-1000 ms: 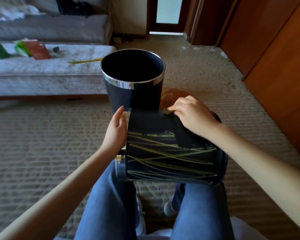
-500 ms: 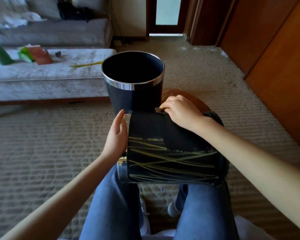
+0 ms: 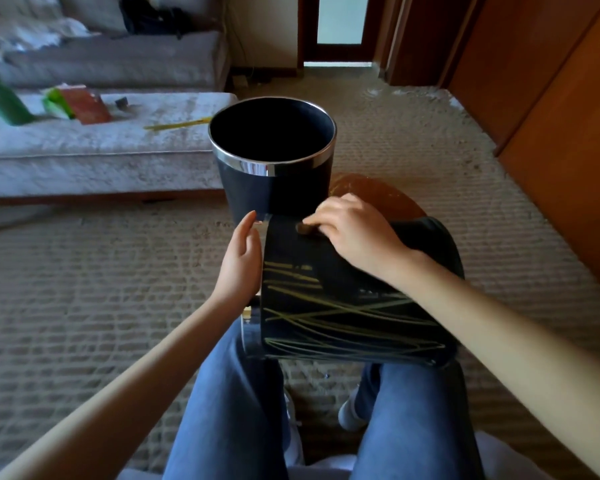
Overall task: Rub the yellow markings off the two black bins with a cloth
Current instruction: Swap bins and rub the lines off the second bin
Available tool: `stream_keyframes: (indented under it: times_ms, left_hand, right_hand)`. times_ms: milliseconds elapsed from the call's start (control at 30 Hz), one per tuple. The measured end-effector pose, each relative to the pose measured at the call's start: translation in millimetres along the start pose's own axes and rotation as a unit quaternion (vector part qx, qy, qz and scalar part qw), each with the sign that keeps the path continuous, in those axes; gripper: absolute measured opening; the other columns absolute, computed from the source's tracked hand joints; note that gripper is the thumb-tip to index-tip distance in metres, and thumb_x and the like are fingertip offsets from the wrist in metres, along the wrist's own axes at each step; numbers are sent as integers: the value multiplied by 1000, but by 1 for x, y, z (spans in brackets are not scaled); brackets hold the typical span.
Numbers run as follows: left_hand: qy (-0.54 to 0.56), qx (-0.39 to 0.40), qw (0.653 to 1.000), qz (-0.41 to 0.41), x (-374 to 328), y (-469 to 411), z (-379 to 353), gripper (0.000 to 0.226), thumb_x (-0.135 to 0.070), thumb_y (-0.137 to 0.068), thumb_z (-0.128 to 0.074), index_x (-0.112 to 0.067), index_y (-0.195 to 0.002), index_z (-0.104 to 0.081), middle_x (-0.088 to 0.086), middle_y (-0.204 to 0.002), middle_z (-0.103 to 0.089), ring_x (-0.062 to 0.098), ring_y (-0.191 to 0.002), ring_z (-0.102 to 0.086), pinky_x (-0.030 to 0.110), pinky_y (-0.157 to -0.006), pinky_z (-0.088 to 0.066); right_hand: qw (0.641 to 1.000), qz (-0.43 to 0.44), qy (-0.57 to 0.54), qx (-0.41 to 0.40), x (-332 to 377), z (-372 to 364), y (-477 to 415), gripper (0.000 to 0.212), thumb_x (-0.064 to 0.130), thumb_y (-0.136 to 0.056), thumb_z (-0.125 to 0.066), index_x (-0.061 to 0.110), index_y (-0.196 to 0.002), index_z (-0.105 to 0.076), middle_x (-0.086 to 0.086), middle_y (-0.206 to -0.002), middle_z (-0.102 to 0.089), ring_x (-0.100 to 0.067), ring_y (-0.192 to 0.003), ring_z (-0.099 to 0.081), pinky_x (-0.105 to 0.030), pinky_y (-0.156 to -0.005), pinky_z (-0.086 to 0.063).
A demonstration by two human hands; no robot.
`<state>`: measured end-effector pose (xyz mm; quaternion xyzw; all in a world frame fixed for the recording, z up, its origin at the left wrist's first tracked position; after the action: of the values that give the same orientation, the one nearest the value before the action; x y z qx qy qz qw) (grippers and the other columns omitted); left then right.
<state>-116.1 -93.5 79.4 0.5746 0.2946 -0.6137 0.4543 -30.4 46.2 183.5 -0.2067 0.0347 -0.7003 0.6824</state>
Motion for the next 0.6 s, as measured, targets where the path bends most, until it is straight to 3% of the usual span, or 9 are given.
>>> stream_keyframes:
  times_ms: [67, 133, 233, 400, 467, 600]
  left_hand:
    - [3, -1, 1000, -3, -1, 2, 0, 44, -31, -108, -33, -31, -151, -40, 33, -146, -42, 57, -136, -33, 70, -112, -27]
    - [15, 2, 1000, 1, 1, 2, 0, 44, -30, -108, -33, -31, -151, -41, 34, -147, -41, 57, -136, -32, 69, -112, -26]
    - [43, 5, 999, 5, 4, -3, -1, 44, -33, -107, -35, -32, -150, -43, 32, -147, -42, 56, -137, -32, 69, -114, -25]
    - [23, -1, 1000, -13, 3, -3, 2, 58, -46, -93, -37, -33, -149, -43, 11, -149, -52, 38, -142, -41, 60, -118, -30]
    - [19, -1, 1000, -25, 3, -1, 3, 59, -44, -93, -36, -30, -150, -42, 9, -150, -51, 33, -142, -43, 56, -119, -31]
    - [33, 13, 999, -3, 7, 3, -1, 45, -31, -107, -35, -30, -151, -40, 30, -148, -44, 53, -140, -32, 67, -117, -25]
  right_hand:
    - [996, -53, -10, 67, -20, -15, -28, 27, 7, -95, -58, 17, -115, -73, -5, -117, -69, -30, -111, -60, -44, -98, -48]
    - [997, -54, 5, 56, -19, -14, -26, 28, 6, -94, -58, 16, -115, -73, -6, -113, -69, -32, -107, -60, -46, -95, -48]
    - [998, 32, 6, -53, 19, 8, 28, 28, 2, -88, -59, 12, -106, -77, -6, -98, -71, -32, -90, -60, -44, -81, -51]
    - [982, 176, 34, -61, 70, 3, 96, 29, 4, -99, -51, 14, -112, -75, -4, -110, -70, -26, -105, -61, -41, -92, -46]
    - [985, 156, 23, -68, 65, 2, 72, 29, 4, -97, -52, 15, -109, -76, -4, -106, -70, -28, -100, -61, -40, -84, -47]
    - [999, 38, 10, -19, 30, -9, -11, 26, 7, -91, -57, 16, -107, -76, -4, -97, -69, -32, -88, -59, -46, -74, -52]
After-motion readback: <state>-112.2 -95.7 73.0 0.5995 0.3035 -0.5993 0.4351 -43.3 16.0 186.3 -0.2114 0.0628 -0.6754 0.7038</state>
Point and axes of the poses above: each hand's wrist, its own y-axis away from the middle knuckle, its own z-axis out of the back of the hand, x = y × z, the point moved 10 cm from there along -y, towards the middle knuckle
